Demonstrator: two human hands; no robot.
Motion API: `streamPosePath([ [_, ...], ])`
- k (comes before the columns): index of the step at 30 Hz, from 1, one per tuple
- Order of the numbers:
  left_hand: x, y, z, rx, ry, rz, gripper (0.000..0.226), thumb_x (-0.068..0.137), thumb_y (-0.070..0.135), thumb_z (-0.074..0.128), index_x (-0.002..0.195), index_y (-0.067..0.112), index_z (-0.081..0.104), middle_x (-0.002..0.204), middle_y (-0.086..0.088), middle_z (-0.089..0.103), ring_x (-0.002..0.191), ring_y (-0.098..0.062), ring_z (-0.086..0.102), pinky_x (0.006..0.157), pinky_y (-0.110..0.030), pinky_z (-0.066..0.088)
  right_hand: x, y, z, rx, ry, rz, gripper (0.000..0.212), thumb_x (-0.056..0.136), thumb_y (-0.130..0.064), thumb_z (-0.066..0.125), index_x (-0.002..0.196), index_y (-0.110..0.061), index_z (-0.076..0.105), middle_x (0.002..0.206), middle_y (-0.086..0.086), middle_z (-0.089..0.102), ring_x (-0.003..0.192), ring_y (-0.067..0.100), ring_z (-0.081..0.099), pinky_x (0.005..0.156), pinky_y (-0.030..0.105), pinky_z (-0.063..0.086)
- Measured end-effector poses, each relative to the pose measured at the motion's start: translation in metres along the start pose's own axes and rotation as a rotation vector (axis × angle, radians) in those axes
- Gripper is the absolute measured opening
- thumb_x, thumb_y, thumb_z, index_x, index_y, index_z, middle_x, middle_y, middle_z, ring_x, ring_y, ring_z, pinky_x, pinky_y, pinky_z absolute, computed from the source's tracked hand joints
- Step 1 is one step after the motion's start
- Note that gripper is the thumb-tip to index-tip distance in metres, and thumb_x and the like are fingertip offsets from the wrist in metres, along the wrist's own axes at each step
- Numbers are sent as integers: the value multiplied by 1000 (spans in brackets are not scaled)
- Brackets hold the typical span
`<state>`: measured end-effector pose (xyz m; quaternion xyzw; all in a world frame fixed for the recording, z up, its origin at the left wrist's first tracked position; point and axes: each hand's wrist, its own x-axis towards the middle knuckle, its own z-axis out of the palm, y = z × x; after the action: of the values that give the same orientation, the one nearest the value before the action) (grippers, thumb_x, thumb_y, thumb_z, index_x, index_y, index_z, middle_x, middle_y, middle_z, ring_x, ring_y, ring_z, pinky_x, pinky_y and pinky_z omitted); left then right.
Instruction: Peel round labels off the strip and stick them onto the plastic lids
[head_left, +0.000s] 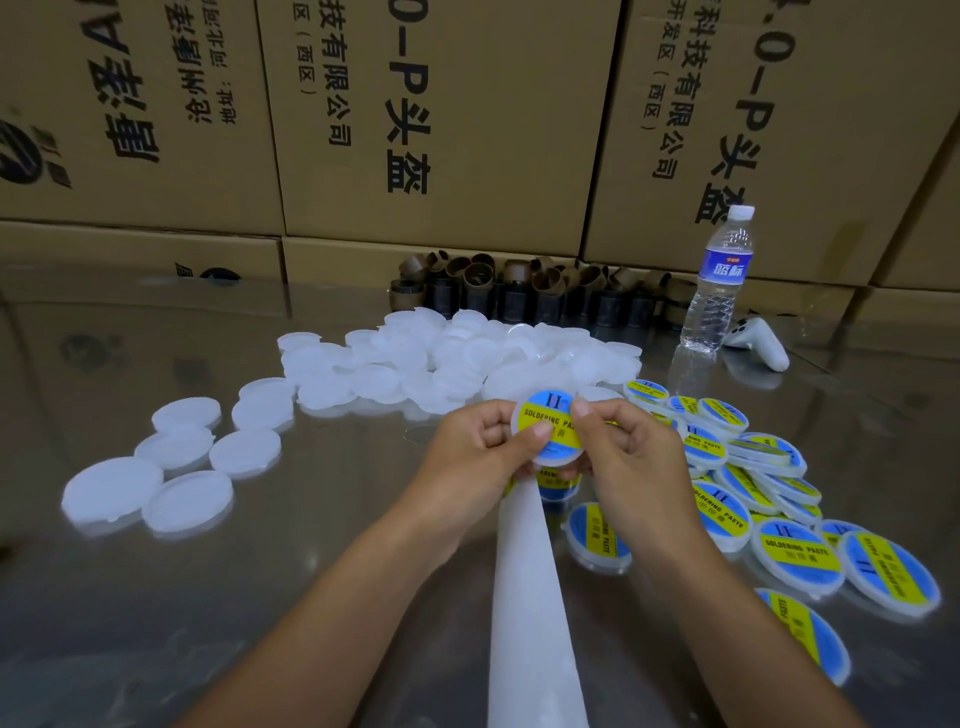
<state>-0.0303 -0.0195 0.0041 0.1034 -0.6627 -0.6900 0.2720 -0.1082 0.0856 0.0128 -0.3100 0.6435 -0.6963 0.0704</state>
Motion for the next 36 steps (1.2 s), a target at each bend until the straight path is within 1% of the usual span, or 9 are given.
streamPosePath([
  [3,-2,2,2,-31,-15,-12,16,89,11,64,102,2,64,86,-7,72,71,-11,65,65,-17,50,0,1,1,21,1,9,18,91,-20,59,78,-8,65,59,7,68,52,14,62,50,19,50],
  [9,-4,4,2,-100,-23,7,21,81,-2,69,100,4,62,81,-4,73,73,-13,70,64,-18,54,-1,1,1,57,-22,3,14,88,-22,63,79,-11,67,60,5,70,54,13,66,52,17,50],
  [12,-1,3,-1,-85,64,15,20,83,2,69,102,6,64,84,-3,74,77,-12,69,68,-19,55,-1,2,3,34,-43,-16,5,86,-20,64,87,-15,65,60,3,70,55,10,66,53,14,49],
  [15,1,2,-1,-48,117,24,16,87,9,66,103,6,65,86,-3,74,74,-9,68,65,-18,53,-1,4,2,31,-46,-18,2,86,-12,65,88,-14,63,57,2,68,52,7,63,53,13,48],
  [18,2,4,1,-57,126,6,24,96,22,53,99,3,67,88,-12,72,74,-15,64,65,-21,52,0,5,0,25,-43,-24,4,87,-11,64,86,-15,64,57,0,68,53,6,63,54,12,47],
  [21,1,6,2,-60,126,0,32,100,26,44,91,9,70,92,-21,71,75,-21,60,65,-25,50,1,6,0,21,-50,-21,4,86,-12,65,86,-15,64,60,0,68,56,7,64,55,14,49],
  [29,1,8,1,-62,137,12,27,99,23,47,92,13,71,96,-20,71,79,-23,61,67,-27,50,1,5,1,21,-51,14,2,88,-14,63,86,-15,64,63,-1,69,55,8,65,55,14,49],
  [33,2,7,2,-56,151,2,23,98,22,50,93,14,70,93,-11,73,80,-18,65,67,-25,52,2,2,-2,32,-43,26,3,88,-11,62,86,-12,64,59,-2,67,53,7,62,52,13,47],
  [36,5,5,0,-68,199,-17,12,96,19,54,98,15,65,94,-7,70,83,-17,64,75,-30,52,7,0,-10,55,60,47,6,89,-11,61,84,-12,65,55,-3,64,50,5,59,50,12,45],
])
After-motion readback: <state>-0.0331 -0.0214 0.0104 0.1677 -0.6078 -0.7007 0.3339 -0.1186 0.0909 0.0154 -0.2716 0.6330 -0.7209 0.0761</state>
